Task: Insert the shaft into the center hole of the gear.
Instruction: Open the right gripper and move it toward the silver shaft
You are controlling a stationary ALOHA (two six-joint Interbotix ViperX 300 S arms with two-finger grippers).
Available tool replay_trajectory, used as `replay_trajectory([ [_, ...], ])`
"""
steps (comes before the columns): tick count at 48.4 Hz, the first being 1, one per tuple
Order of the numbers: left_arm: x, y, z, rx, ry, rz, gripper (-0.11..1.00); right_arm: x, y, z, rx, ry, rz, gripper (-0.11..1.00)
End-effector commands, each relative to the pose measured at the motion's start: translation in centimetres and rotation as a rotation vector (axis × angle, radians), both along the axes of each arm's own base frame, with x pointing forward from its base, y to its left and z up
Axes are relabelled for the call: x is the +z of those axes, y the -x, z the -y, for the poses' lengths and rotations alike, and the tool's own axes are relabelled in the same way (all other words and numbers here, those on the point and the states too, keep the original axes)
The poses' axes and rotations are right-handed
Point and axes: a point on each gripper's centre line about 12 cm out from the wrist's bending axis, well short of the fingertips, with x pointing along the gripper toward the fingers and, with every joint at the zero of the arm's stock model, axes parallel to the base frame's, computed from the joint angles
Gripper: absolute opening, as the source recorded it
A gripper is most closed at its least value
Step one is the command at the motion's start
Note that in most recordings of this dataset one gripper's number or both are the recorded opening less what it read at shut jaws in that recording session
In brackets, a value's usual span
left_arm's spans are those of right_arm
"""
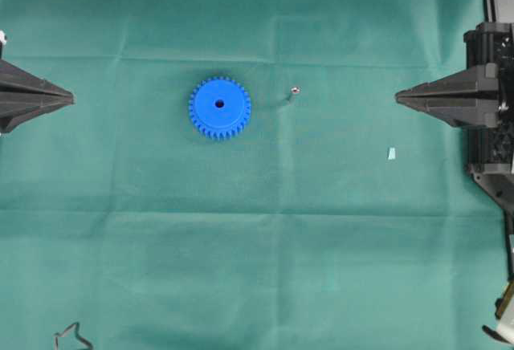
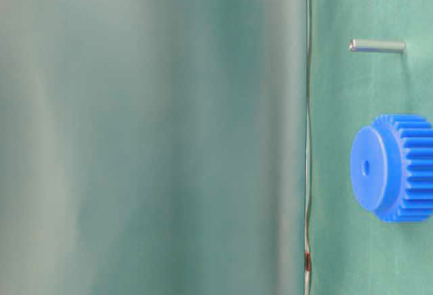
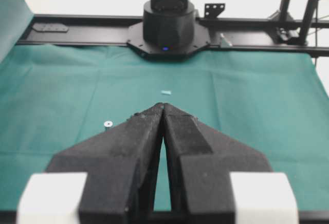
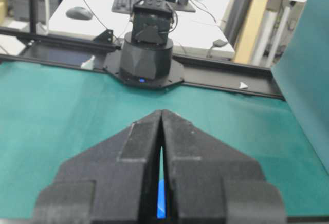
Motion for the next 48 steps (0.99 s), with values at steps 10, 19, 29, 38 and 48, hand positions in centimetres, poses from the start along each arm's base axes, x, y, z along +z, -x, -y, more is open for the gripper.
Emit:
replay_trajectory([
  [10, 1.0, -0.3, 0.0, -0.003, -0.014, -0.014, 0.00, 0.0, -1.0, 0.1, -0.005, -0.005, -0.077, 0.02],
  [19, 0.9, -0.3, 0.0, -0.003, -0.014, -0.025, 0.00, 0.2, -2.2, 0.2, -0.009, -0.011, -0.110, 0.02],
  [29, 0.9, -0.3, 0.0, -0.003, -0.012, -0.028, 0.00, -0.1, -3.2, 0.8, -0.034, -0.015, -0.156, 0.03],
  [38, 0.9, -0.3, 0.0, -0.003, -0.012, -0.026, 0.00, -0.9, -3.8, 2.0, -0.084, -0.032, -0.180, 0.28],
  [48, 0.8, -0.4, 0.0, -0.003, -0.015, -0.032, 0.00, -3.8, -5.6, 3.0, -0.121, -0.033, -0.282, 0.88],
])
